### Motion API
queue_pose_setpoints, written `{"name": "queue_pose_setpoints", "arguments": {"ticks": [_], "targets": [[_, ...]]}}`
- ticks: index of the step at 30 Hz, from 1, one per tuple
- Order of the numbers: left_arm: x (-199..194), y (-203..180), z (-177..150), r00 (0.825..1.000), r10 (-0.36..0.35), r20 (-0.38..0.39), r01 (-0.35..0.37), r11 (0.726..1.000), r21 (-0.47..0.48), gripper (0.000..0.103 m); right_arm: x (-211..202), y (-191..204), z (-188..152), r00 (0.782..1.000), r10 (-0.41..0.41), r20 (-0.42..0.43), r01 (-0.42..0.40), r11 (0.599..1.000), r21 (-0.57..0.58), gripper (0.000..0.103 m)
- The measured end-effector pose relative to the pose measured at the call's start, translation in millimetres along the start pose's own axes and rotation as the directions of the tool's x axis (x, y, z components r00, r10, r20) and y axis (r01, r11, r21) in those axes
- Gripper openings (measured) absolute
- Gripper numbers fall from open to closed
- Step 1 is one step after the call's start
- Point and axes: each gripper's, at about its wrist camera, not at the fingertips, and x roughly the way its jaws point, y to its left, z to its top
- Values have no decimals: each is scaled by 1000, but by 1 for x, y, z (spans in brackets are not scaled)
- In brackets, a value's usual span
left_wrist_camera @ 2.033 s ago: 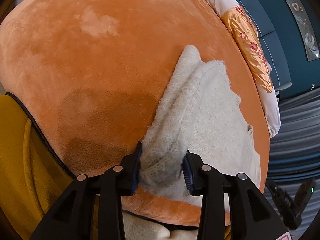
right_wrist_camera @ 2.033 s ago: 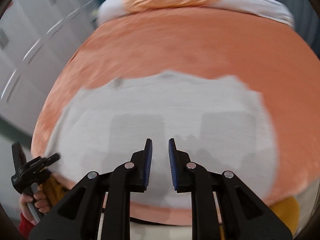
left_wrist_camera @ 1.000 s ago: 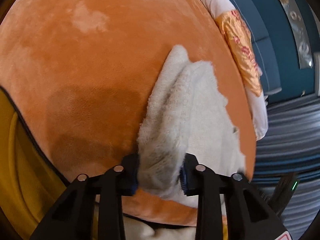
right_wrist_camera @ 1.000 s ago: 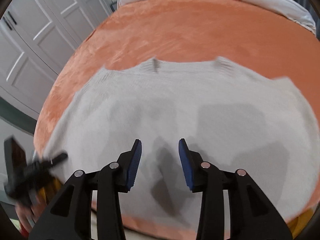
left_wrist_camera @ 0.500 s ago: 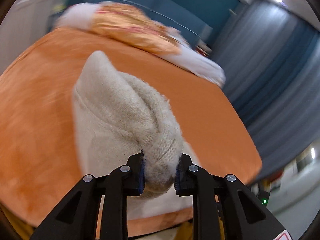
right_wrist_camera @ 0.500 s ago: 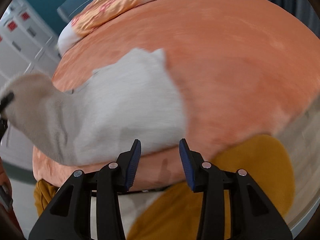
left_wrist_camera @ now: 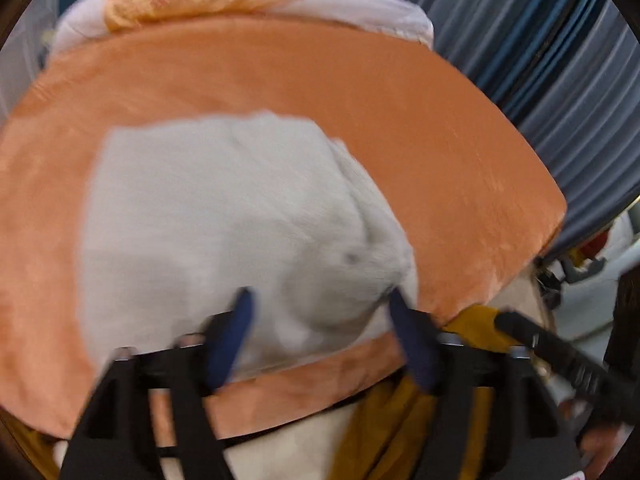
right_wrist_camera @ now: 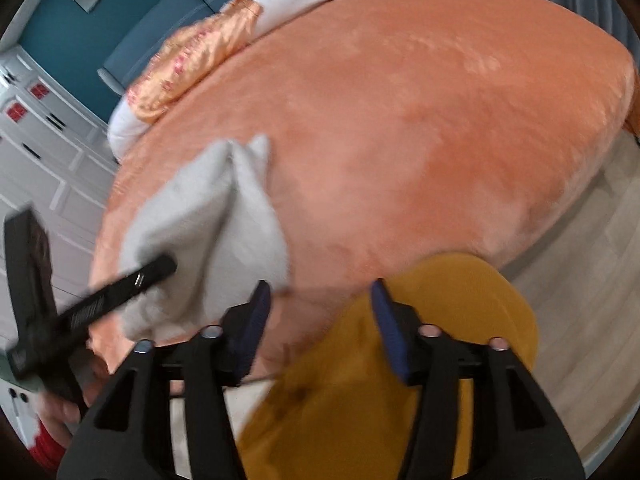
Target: Fold small clothes
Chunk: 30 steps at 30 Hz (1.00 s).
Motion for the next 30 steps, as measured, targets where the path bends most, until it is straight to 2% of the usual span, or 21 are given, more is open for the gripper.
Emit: {"name": "queue_pose_setpoints", "arguments": {"ticks": [1, 3, 4, 7, 10, 15, 16, 17, 18, 19, 20, 21, 22, 23, 24, 25, 26, 27, 28, 29, 30], "targets": [[-13, 10, -3, 999, 40, 31, -40, 999, -12, 88, 4, 4, 5, 1000, 31, -4, -31, 1000, 1, 54], [-23, 27, -12, 996, 87, 37, -86, 996, -30, 88, 17, 17, 17, 996, 86, -29, -85, 996, 9, 57], [-24, 33, -17, 994, 106, 20, -105, 994, -36, 88, 23, 23, 22, 994, 101, -43, -100, 995, 10, 59], [-18, 64, -40, 982, 183, -49, -187, 978, -88, 88, 41, 48, 30, 986, 146, -82, -145, 989, 12, 71], [-15, 90, -57, 973, 206, -103, -220, 964, -149, 88, 61, 75, 31, 986, 115, -122, -122, 991, -49, 80], [-3, 101, -67, 965, 218, -144, -240, 957, -161, 88, 93, 96, 23, 978, 55, -200, -75, 993, -93, 79], [-1, 105, -68, 963, 223, -150, -246, 957, -156, 88, 99, 102, 23, 977, 53, -208, -79, 990, -120, 65], [4, 106, -66, 962, 226, -154, -249, 956, -152, 88, 101, 107, 24, 976, 51, -213, -83, 987, -141, 35], [7, 107, -67, 961, 233, -151, -255, 955, -148, 87, 99, 112, 27, 978, 57, -203, -89, 984, -156, 24], [7, 110, -66, 961, 238, -145, -259, 954, -151, 82, 86, 120, 32, 979, 114, -167, -142, 975, -170, 22], [4, 110, -65, 963, 234, -135, -254, 955, -156, 65, 71, 125, 37, 975, 180, -131, -201, 963, -177, 20], [1, 113, -64, 970, 209, -126, -229, 959, -170, 57, 50, 128, 43, 962, 257, -88, -269, 946, -178, 19], [-3, 116, -62, 978, 174, -118, -194, 963, -186, 38, 30, 128, 48, 938, 343, -51, -346, 922, -172, 19], [-6, 121, -63, 982, 156, -109, -175, 964, -200, 26, 21, 125, 49, 923, 383, -31, -382, 908, -171, 19], [-10, 124, -63, 986, 138, -93, -155, 965, -212, 25, 14, 120, 49, 919, 394, -9, -389, 904, -177, 19], [-10, 124, -63, 987, 138, -87, -154, 966, -209, 20, 16, 113, 47, 934, 358, -4, -352, 917, -184, 19], [-8, 123, -63, 985, 146, -94, -163, 966, -202, 15, 34, 100, 42, 971, 239, -29, -240, 949, -202, 19], [-2, 121, -64, 982, 150, -117, -171, 966, -193, 13, 60, 85, 34, 992, 104, -77, -119, 968, -220, 19], [4, 121, -65, 979, 149, -137, -174, 965, -196, 12, 83, 72, 28, 991, 20, -133, -49, 974, -221, 19], [11, 122, -67, 976, 148, -160, -179, 963, -202, 12, 110, 52, 16, 976, -36, -215, -4, 983, -182, 19], [18, 124, -72, 970, 152, -190, -191, 958, -211, 12, 114, 42, 11, 975, 5, -222, -34, 992, -125, 20]]}}
